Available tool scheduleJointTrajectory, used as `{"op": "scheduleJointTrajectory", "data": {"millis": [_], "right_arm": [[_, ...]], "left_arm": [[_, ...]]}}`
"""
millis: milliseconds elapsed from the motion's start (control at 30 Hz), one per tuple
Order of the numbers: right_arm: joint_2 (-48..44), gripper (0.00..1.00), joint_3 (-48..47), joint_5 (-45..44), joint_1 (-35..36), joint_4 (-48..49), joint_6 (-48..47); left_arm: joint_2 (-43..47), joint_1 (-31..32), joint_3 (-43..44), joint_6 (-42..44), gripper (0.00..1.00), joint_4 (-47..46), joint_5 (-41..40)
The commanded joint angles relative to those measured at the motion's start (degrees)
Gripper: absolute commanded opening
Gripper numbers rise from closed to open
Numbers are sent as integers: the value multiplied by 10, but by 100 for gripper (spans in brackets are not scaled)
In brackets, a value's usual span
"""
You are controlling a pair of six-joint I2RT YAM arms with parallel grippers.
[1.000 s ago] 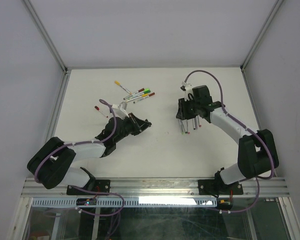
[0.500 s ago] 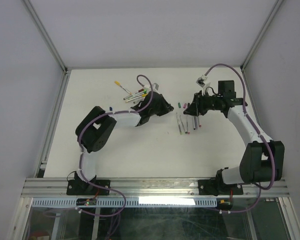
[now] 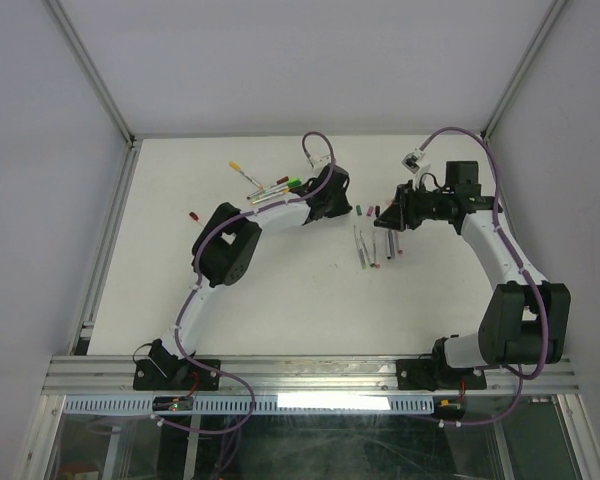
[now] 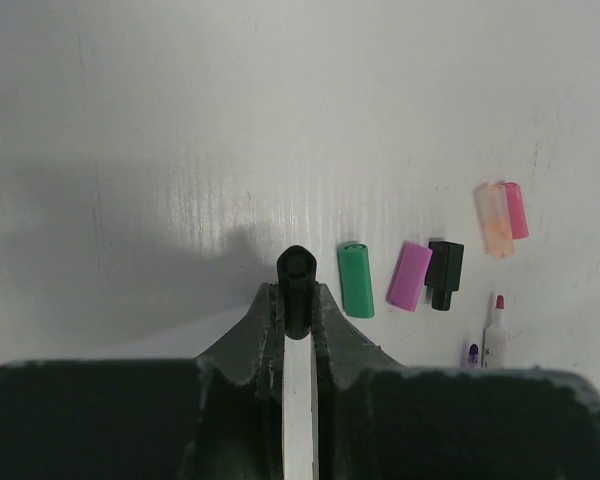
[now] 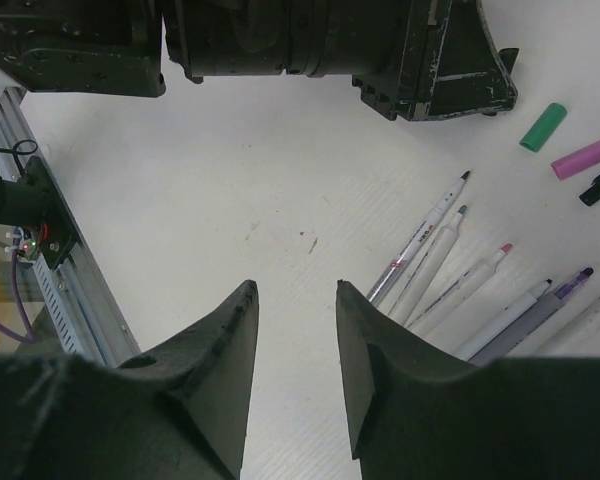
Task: Open the pen caps
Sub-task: Place the pen cap at the center of the board.
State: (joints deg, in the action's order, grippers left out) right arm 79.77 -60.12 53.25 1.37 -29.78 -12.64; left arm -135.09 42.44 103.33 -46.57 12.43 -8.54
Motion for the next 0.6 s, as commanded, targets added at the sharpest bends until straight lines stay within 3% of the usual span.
{"op": "scheduleJointTrajectory", "data": {"millis": [0,133,333,567], "right_arm": [[-11,39,-18,9,-6,9,-12],[-19,39,-16,4,-7,11,-12],[-23,39,-14,4,-8,13,-11],[-30,40,-14,11,-12,13,-7]], "left_arm": [[-16,5,45,23,6,35,2],[-20,5,48,17,10,37,19],[-16,4,50,20,27,37,35],[6,-1,55,28,35,37,35]]}}
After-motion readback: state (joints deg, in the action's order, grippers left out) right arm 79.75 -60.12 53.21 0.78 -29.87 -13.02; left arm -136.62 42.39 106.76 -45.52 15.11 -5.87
